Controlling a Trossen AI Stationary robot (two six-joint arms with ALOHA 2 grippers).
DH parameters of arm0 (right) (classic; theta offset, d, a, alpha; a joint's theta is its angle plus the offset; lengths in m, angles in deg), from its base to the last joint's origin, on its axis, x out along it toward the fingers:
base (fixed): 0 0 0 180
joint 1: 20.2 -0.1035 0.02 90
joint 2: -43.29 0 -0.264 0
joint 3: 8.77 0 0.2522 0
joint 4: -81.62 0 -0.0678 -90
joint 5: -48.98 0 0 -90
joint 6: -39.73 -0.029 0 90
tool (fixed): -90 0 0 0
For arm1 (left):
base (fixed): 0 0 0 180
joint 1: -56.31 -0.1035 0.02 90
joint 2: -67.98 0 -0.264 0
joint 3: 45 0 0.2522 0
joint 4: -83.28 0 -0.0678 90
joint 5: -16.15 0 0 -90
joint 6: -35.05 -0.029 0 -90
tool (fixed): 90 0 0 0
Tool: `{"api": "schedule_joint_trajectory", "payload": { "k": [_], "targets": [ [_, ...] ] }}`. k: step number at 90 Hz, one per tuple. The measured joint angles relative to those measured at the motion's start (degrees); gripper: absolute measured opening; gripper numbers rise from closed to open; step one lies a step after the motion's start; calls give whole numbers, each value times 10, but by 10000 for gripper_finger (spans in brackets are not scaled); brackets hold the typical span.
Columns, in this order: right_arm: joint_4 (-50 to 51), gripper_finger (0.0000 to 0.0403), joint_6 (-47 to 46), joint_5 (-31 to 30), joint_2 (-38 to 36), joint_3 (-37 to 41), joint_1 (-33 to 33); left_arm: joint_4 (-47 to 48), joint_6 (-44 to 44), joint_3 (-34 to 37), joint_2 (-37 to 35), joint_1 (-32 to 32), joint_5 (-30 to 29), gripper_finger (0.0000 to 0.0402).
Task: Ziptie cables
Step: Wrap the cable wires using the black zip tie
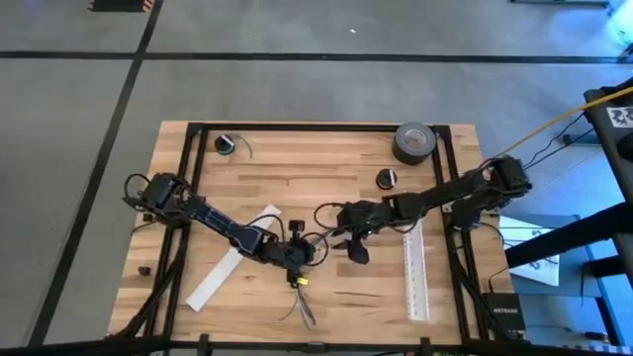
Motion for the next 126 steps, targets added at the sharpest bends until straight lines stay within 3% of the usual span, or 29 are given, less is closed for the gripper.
{"api": "schedule_joint_trajectory", "payload": {
  "k": [17, 32, 41, 54, 67, 79, 100, 126],
  "targets": [
    [23, 188, -26, 1, -57, 0, 0, -6, -34, 0, -31, 21, -55, 0],
    [-7, 188, -37, 1, -42, 3, -1, -7, -54, 0, -48, 36, -80, 0],
    [-84, 190, -42, 1, -10, 22, -1, -7, -60, -1, -49, 40, -85, 0],
    [-269, 207, -86, 19, 44, 50, 0, -6, -60, -1, -49, 40, -85, 0],
    [-364, 229, -99, 68, 93, 54, 0, -6, -60, -1, -49, 40, -85, 0],
    [-413, 228, -102, 76, 120, 54, 0, -7, -61, -1, -49, 40, -85, 0],
    [-430, 168, -96, 76, 127, 52, 0, -6, -61, -1, -50, 40, -85, 0],
    [-431, 34, -71, 70, 127, 52, 0, -7, -60, -1, -50, 40, -85, 0]
  ]
}}
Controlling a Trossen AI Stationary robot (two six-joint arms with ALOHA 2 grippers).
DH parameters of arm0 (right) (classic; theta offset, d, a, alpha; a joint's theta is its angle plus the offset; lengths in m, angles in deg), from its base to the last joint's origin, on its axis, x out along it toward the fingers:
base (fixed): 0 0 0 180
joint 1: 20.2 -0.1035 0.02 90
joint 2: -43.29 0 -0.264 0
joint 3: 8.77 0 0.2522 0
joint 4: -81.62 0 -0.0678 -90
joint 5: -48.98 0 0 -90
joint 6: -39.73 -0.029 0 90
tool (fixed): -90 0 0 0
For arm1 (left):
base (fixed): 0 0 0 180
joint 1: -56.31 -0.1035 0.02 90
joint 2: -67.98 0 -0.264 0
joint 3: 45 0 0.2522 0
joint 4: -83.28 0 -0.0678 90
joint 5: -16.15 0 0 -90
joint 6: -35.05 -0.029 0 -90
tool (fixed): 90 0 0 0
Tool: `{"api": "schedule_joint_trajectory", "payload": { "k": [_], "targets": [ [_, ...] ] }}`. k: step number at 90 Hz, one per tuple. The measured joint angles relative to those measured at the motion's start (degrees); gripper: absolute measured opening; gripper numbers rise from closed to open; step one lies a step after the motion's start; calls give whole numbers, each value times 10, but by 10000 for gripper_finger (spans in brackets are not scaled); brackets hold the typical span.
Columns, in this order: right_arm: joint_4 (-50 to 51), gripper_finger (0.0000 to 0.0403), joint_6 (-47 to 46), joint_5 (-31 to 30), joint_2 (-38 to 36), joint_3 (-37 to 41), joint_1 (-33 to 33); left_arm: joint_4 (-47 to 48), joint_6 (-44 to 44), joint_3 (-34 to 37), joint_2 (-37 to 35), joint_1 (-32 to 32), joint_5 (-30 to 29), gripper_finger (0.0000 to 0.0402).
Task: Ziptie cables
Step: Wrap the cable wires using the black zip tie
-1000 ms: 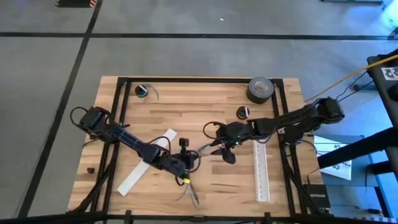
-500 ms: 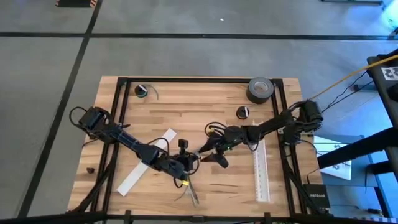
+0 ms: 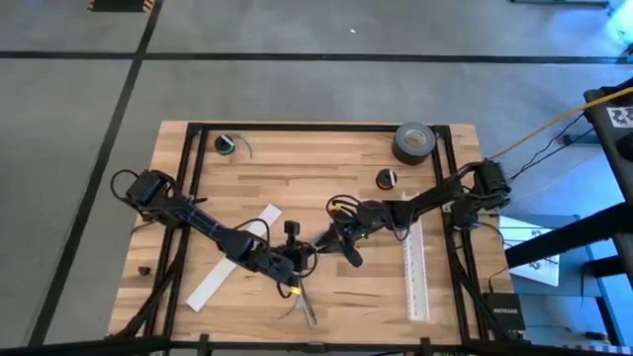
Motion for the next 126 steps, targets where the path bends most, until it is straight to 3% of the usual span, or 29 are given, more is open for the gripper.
{"api": "schedule_joint_trajectory", "payload": {
  "k": [8, 52, 80, 98, 111, 126],
  "targets": [
    [3, 7, 13, -4, 0, 0, 0, 1, 0, 0, 0, 0, 0, 0],
    [33, 0, 64, -2, -3, -37, 0, 20, -41, 0, 3, 16, 31, 0],
    [173, 0, 105, 0, -10, -97, 4, 14, -29, 0, 21, 26, 23, 0],
    [351, 1, 104, -14, -59, -124, 30, 13, -26, 0, 20, 25, 15, 0],
    [442, 25, 83, -20, -100, -124, 43, 12, -25, 0, 19, 25, 15, 0],
    [387, 91, 50, -20, -111, -77, 37, 12, -25, 0, 19, 24, 15, 0]
  ]
}}
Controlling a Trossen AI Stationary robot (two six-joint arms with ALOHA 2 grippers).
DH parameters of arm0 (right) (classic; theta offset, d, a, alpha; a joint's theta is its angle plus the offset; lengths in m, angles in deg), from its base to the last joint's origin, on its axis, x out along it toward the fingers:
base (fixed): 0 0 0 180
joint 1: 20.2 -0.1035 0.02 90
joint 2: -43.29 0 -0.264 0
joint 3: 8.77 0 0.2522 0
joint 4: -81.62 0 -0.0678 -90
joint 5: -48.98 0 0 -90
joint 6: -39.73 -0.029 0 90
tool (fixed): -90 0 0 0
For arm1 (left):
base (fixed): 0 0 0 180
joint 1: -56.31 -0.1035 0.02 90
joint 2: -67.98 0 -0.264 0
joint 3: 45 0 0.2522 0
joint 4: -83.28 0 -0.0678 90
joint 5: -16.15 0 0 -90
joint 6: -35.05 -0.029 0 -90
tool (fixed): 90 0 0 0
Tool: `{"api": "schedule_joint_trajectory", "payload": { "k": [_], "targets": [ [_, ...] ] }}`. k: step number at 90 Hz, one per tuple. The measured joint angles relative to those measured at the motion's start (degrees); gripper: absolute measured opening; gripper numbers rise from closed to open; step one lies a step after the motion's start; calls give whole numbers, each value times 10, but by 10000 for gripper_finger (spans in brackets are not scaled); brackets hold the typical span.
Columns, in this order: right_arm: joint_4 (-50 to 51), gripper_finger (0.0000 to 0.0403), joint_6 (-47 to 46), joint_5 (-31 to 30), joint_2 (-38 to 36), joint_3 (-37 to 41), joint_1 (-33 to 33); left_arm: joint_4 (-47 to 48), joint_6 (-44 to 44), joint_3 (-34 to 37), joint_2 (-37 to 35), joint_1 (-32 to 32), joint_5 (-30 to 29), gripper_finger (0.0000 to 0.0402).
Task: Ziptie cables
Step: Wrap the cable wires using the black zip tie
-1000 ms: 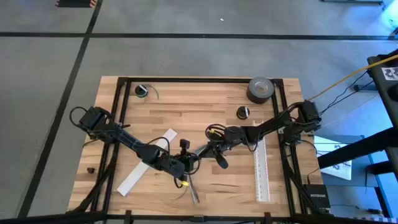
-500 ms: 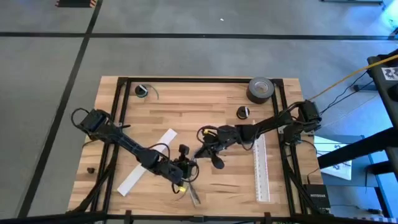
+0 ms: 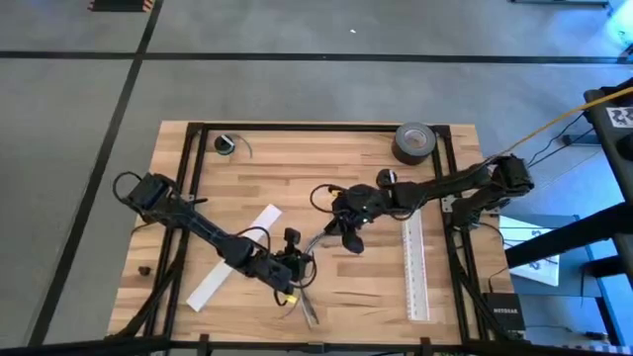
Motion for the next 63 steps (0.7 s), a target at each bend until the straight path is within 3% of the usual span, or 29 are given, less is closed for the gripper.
{"api": "schedule_joint_trajectory", "payload": {
  "k": [18, 32, 63],
  "targets": [
    [-198, 174, -49, -42, 11, 110, -25, 0, 7, 0, 0, 0, 0, 0],
    [-380, 208, -64, -76, 19, 177, -55, -3, 9, 0, 0, 0, 0, 0],
    [-390, 218, -65, -95, 40, 169, -78, -15, 7, 0, 0, -4, 0, 0]
  ]
}}
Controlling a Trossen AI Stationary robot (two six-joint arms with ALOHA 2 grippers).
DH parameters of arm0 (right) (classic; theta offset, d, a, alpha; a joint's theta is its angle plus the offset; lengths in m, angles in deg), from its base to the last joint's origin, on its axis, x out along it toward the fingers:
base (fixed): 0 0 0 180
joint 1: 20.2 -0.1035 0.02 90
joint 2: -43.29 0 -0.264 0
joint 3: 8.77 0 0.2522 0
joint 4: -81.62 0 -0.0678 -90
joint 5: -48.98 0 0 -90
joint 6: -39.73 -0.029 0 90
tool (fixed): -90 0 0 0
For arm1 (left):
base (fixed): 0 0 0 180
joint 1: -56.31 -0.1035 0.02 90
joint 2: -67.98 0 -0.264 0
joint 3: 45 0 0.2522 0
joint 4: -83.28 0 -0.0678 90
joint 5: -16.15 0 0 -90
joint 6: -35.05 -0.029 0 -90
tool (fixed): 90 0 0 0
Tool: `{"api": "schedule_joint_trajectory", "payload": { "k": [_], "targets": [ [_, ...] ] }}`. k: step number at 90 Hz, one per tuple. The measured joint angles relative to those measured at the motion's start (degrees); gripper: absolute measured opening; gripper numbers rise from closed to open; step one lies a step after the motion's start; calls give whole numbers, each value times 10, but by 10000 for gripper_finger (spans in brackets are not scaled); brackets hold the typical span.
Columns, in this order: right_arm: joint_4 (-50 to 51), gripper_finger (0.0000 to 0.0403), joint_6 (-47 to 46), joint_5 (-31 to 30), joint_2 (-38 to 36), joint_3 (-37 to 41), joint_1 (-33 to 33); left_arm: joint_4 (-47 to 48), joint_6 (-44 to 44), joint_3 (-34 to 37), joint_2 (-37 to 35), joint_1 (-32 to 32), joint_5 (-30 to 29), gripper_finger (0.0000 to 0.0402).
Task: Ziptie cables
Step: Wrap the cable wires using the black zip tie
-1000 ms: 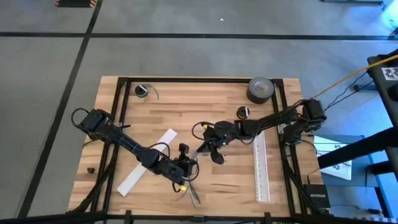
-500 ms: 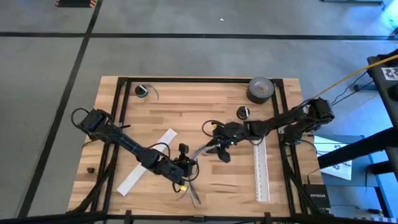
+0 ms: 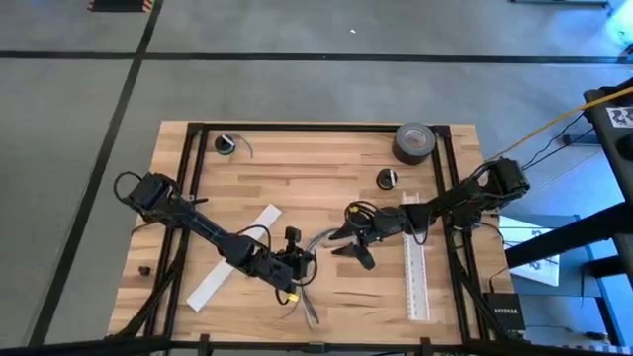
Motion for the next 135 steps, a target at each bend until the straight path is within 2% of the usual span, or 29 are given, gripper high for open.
{"api": "schedule_joint_trajectory", "payload": {
  "k": [27, 73, 89, 104, 135],
  "targets": [
    [-36, 227, 47, 20, 46, -16, 0, -15, -10, 0, 0, 0, 0, 0],
    [-44, 218, 74, 84, 46, -50, 5, -14, -10, 0, 0, 0, 0, 0],
    [-33, 218, 56, 74, 68, -49, 4, -15, -10, 0, 0, 0, 0, 0],
    [-80, 218, 47, 70, 101, -62, 4, -14, -10, 0, 0, 0, 0, 0],
    [-82, 218, 50, 76, 118, -94, 4, -14, -9, 0, 0, 0, 0, 0]
  ]
}}
